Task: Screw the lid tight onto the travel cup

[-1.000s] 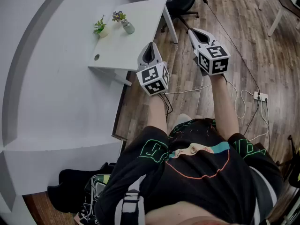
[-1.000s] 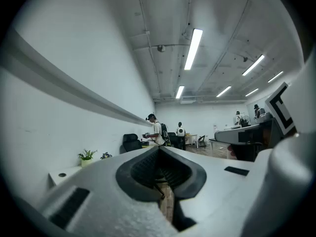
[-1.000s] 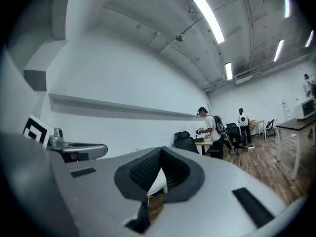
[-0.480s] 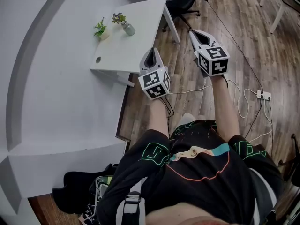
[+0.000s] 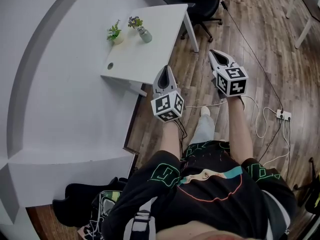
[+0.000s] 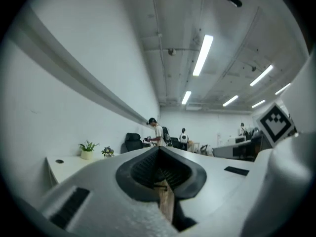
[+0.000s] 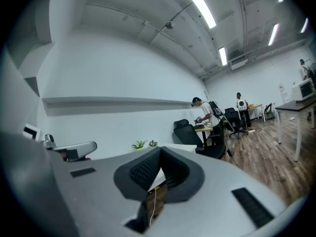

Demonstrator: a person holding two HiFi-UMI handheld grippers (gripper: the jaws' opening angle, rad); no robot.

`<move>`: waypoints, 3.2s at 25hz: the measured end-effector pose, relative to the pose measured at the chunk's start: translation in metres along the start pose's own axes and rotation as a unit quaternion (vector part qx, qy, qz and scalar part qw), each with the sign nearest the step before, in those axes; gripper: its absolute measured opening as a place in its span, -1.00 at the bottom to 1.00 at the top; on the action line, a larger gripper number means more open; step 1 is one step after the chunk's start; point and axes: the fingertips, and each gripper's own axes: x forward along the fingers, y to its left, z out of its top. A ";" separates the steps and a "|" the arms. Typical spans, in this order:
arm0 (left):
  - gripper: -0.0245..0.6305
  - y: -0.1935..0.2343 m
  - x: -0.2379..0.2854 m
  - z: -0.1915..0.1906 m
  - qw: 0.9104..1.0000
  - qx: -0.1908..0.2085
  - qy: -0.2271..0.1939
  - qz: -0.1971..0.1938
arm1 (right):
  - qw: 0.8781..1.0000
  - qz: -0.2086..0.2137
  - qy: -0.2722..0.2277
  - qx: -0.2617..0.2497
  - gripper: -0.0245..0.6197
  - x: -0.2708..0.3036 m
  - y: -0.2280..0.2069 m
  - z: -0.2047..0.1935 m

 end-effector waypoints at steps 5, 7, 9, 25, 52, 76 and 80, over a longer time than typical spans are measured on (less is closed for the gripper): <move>-0.91 0.014 0.020 -0.014 1.000 -0.017 -0.004 0.008 | 1.000 0.006 0.021 0.010 -0.92 0.031 -0.009 -0.018; -0.91 0.027 0.034 -0.026 0.999 -0.027 0.006 0.016 | 1.000 0.008 0.020 0.003 -0.91 0.049 -0.009 -0.022; -0.91 0.042 0.050 -0.035 0.999 -0.036 0.016 0.024 | 1.000 0.007 0.009 -0.007 -0.91 0.067 -0.010 -0.020; -0.91 0.135 0.192 -0.061 0.995 -0.051 0.055 0.070 | 0.997 0.046 0.040 -0.042 -0.91 0.237 -0.024 -0.008; -0.91 0.237 0.319 -0.037 0.991 -0.069 0.003 0.113 | 0.994 0.055 0.027 -0.094 -0.91 0.385 -0.050 0.058; -0.91 0.362 0.316 -0.084 0.930 -0.046 0.060 0.360 | 0.929 0.356 0.086 -0.053 -0.91 0.618 0.059 0.017; -0.90 0.361 0.313 -0.094 0.915 -0.041 0.083 0.392 | 0.894 0.430 0.096 -0.076 -0.91 0.634 0.080 0.009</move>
